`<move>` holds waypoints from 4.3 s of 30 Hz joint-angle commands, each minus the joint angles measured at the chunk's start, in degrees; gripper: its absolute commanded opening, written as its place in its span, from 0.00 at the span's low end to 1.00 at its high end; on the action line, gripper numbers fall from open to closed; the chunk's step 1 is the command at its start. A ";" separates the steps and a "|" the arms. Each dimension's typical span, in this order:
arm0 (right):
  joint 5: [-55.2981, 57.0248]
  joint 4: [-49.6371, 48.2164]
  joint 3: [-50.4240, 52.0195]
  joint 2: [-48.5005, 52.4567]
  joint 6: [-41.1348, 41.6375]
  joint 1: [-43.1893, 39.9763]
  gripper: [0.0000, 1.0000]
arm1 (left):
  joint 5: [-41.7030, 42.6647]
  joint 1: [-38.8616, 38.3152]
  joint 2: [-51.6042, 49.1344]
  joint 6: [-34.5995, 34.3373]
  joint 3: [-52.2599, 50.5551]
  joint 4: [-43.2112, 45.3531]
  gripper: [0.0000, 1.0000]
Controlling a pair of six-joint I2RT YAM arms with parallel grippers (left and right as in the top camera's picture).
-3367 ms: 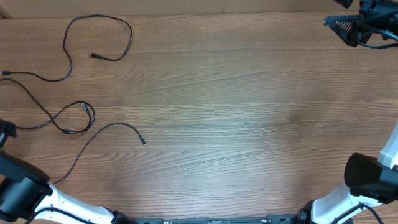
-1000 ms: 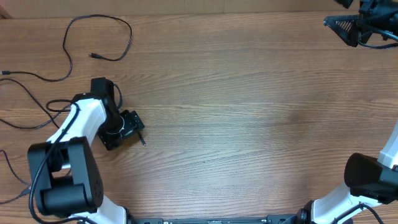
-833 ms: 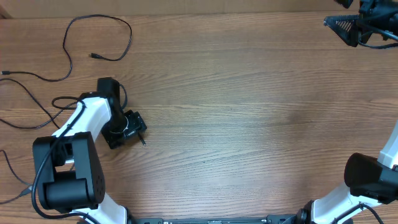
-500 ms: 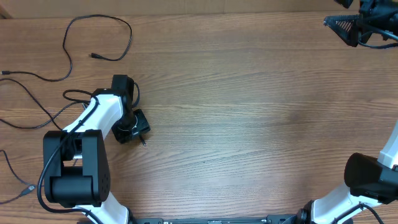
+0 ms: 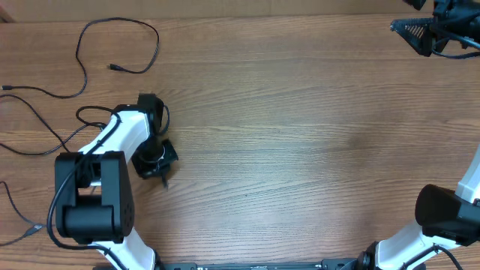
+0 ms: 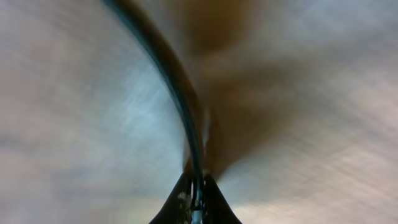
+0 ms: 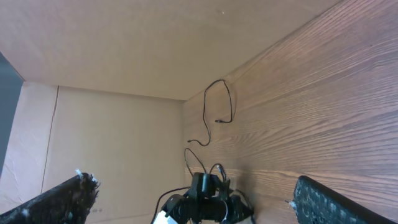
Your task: Untangle cables
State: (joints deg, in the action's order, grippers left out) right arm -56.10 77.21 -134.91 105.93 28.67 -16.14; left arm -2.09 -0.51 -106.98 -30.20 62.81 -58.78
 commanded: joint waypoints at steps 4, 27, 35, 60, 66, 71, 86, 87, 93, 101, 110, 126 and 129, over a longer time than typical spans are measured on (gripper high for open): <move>0.17 -0.15 -0.42 -0.26 -0.46 -0.28 1.00 | -4.94 0.11 1.40 -7.61 9.99 -11.26 0.04; 0.17 -0.15 -0.42 -0.26 -0.46 -0.28 1.00 | 14.14 17.07 29.88 -2.75 19.06 -11.04 0.04; 0.17 -0.15 -0.42 -0.26 -0.46 -0.28 1.00 | 38.58 37.16 30.14 6.88 18.71 -10.73 0.04; 0.17 -0.15 -0.44 -0.26 -0.46 -0.28 1.00 | 16.85 21.16 27.10 15.93 18.60 -13.79 1.00; 0.17 -0.15 -0.44 -0.26 -0.46 -0.28 1.00 | 8.28 5.70 19.47 11.98 18.60 -11.76 0.99; 0.17 -0.15 -0.42 -0.26 -0.48 -0.28 1.00 | 7.39 0.46 11.89 11.78 18.60 -11.67 1.00; 0.17 -0.15 -0.44 -0.26 -0.48 -0.28 1.00 | 3.15 1.20 -2.21 6.45 18.58 -9.51 0.80; 0.17 -0.15 -0.44 -0.26 -0.46 -0.28 1.00 | 3.17 1.01 -2.62 6.45 18.56 -9.60 0.78; 0.17 -0.15 -0.42 -0.26 -0.46 -0.28 1.00 | 3.21 -0.20 -5.53 6.47 18.40 -10.23 0.66; 0.17 -0.15 -0.42 -0.26 -0.46 -0.28 1.00 | 5.77 -2.84 -6.23 9.64 13.27 -7.61 0.69; 0.17 -0.15 -0.42 -0.26 -0.46 -0.28 1.00 | 5.25 -3.37 -6.23 9.44 8.26 -0.55 0.52; 0.17 -0.15 -0.44 -0.26 -0.48 -0.28 1.00 | 6.23 -3.26 -6.21 9.42 3.28 5.31 0.04; 0.17 -0.15 -0.42 -0.26 -0.48 -0.28 1.00 | 6.10 -3.23 -5.99 9.44 4.37 2.60 0.04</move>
State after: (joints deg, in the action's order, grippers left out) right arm -56.07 77.17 -134.91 105.93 28.67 -16.14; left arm 1.96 -3.68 -110.43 -20.99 68.45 -54.43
